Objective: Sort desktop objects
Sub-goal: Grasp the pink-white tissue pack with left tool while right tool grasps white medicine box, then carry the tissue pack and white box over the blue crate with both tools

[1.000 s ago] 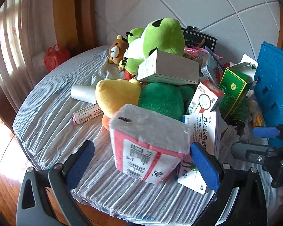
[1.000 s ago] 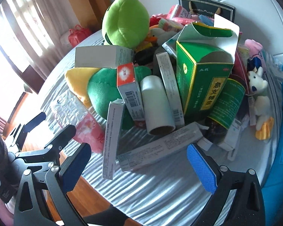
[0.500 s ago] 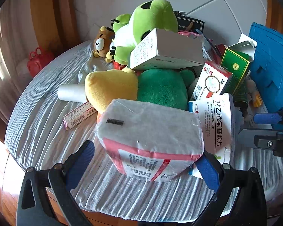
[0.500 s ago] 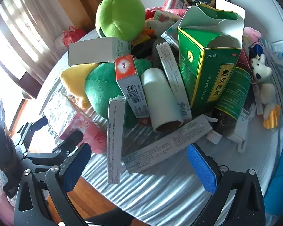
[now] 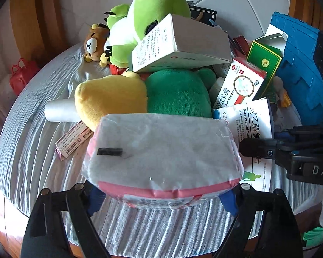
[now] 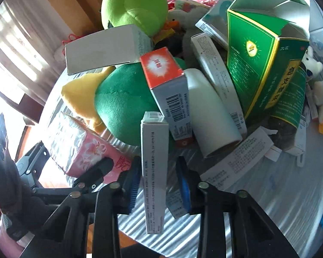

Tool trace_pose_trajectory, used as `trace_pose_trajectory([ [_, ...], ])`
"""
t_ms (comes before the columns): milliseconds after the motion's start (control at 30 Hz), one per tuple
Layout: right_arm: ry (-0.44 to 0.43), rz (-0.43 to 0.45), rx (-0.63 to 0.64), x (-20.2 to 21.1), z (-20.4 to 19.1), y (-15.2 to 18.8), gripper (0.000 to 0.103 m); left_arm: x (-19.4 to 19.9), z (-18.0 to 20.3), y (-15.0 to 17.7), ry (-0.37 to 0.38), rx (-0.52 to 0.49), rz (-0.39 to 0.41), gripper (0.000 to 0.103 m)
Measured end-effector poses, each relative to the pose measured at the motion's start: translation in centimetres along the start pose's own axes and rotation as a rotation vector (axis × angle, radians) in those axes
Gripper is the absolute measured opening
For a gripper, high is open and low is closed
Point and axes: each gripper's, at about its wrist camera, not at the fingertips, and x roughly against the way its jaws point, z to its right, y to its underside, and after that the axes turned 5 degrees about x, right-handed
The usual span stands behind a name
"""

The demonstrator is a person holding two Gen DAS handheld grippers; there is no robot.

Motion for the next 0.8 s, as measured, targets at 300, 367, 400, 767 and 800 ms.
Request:
trace_pose_trajectory([
  [300,0.010,0.183,0.115,7.6,-2.3,-1.2,0.017,6.8,1.1,-3.6,-0.012,-0.010,0.186,0.086],
  [367,0.020,0.243,0.133,10.1,-2.6,-1.6,0.017,8.8,2.1,-5.0,-0.006,-0.027,0.247,0.086],
  [400,0.029,0.271,0.141,11.3,-2.6,-2.0,0.017,9.5,2.6,-5.9,-0.008,-0.038,0.271,0.086],
  [767,0.261,0.571,0.110,28.2,3.4,-5.9,0.017,15.6,14.7,-16.1,0.109,-0.172,0.464,0.086],
  [800,0.290,0.587,0.105,29.7,4.0,-6.0,0.017,15.9,16.2,-16.9,0.126,-0.183,0.470,0.086],
])
